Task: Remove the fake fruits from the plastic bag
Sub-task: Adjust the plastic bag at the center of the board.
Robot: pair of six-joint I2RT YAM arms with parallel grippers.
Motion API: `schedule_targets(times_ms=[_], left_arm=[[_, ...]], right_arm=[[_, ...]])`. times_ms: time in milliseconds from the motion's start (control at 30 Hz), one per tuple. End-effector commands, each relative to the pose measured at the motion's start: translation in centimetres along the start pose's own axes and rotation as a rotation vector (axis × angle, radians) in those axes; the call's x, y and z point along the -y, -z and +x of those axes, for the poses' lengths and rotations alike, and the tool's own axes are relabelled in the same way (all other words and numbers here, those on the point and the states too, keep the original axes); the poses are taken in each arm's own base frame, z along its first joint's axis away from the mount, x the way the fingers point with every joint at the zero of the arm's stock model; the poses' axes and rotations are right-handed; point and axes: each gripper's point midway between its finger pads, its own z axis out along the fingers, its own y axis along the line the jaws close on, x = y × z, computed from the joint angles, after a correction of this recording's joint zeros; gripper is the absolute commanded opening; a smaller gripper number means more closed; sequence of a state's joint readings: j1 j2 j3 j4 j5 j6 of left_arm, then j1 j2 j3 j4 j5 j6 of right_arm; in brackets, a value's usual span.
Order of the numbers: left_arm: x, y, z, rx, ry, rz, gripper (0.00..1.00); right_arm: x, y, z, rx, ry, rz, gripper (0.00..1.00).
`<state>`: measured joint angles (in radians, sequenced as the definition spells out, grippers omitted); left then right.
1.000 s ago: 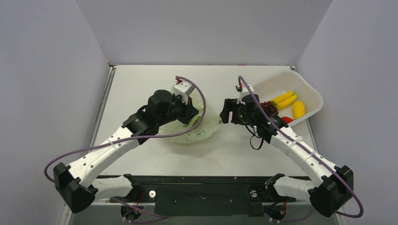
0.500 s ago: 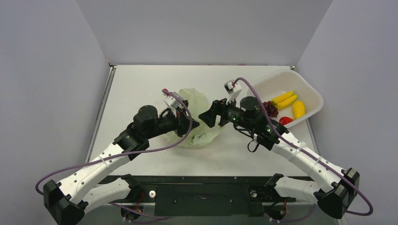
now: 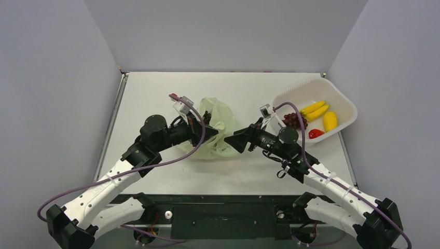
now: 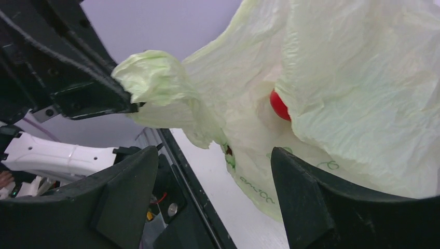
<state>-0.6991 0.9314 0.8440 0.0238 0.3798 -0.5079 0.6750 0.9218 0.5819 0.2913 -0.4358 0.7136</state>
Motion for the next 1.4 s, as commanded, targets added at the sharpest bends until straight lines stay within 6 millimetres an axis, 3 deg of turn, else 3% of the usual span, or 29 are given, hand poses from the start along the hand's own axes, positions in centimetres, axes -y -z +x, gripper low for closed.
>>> schedule_targets(times_ms=[0, 100, 233, 267, 367, 500, 600, 633, 667, 800, 900, 1000, 1133, 1267, 1300, 1367], left_arm=[[2.3, 0.4, -3.3, 0.07, 0.01, 0.091, 0.0], [3.0, 0.6, -3.7, 0.072, 0.06, 0.12, 0.0], [3.0, 1.0, -4.0, 0.07, 0.163, 0.109, 0.0], [3.0, 1.1, -3.9, 0.066, 0.181, 0.112, 0.0], [3.6, 1.9, -3.9, 0.064, 0.272, 0.127, 0.0], [3.4, 2.7, -2.8, 0.0, 0.37, 0.071, 0.0], [3.4, 3.7, -3.0, -0.014, 0.374, 0.022, 0.0], [3.3, 3.9, -3.0, -0.015, 0.365, 0.015, 0.0], [3.3, 4.2, -2.9, -0.02, 0.338, 0.007, 0.0], [3.7, 4.8, -1.7, -0.074, 0.239, 0.048, 0.0], [3.7, 4.9, -0.5, -0.109, 0.203, 0.076, 0.0], [3.6, 4.9, 0.2, -0.118, 0.189, 0.095, 0.0], [3.1, 4.8, 1.2, -0.134, 0.189, 0.098, 0.0], [3.0, 4.6, 1.5, -0.137, 0.191, 0.109, 0.0], [3.0, 4.6, 1.6, -0.14, 0.198, 0.109, 0.0], [3.0, 4.5, 1.6, -0.137, 0.204, 0.119, 0.0]], right_arm=[[-5.0, -0.8, -1.4, 0.0, 0.132, -0.168, 0.75], [-5.7, -2.0, -0.6, 0.002, 0.204, -0.19, 0.73], [-6.9, -3.3, -1.9, 0.101, 0.229, -0.192, 0.57], [-6.9, -3.6, -1.9, 0.108, 0.239, -0.187, 0.5], [-6.8, -4.7, -1.9, 0.115, 0.251, -0.199, 0.43], [-8.2, -5.4, -0.8, 0.062, 0.311, -0.248, 0.31], [-7.6, -4.6, -1.3, 0.066, 0.315, -0.214, 0.39], [-6.6, -4.2, -1.3, 0.068, 0.291, -0.191, 0.49], [-6.4, -3.7, -1.6, 0.075, 0.243, -0.18, 0.53], [-1.3, -1.8, -1.7, 0.004, 0.185, 0.046, 0.59], [2.8, 0.7, -2.6, -0.019, 0.309, 0.283, 0.66], [4.5, 2.2, -2.0, -0.103, 0.358, 0.375, 0.67], [4.4, 1.6, -0.6, -0.139, 0.23, 0.406, 0.63], [5.3, 0.7, 0.1, -0.063, 0.029, 0.539, 0.62], [5.9, 0.4, 0.2, -0.03, -0.036, 0.586, 0.63], [5.2, -1.4, 0.1, 0.03, -0.095, 0.559, 0.65]])
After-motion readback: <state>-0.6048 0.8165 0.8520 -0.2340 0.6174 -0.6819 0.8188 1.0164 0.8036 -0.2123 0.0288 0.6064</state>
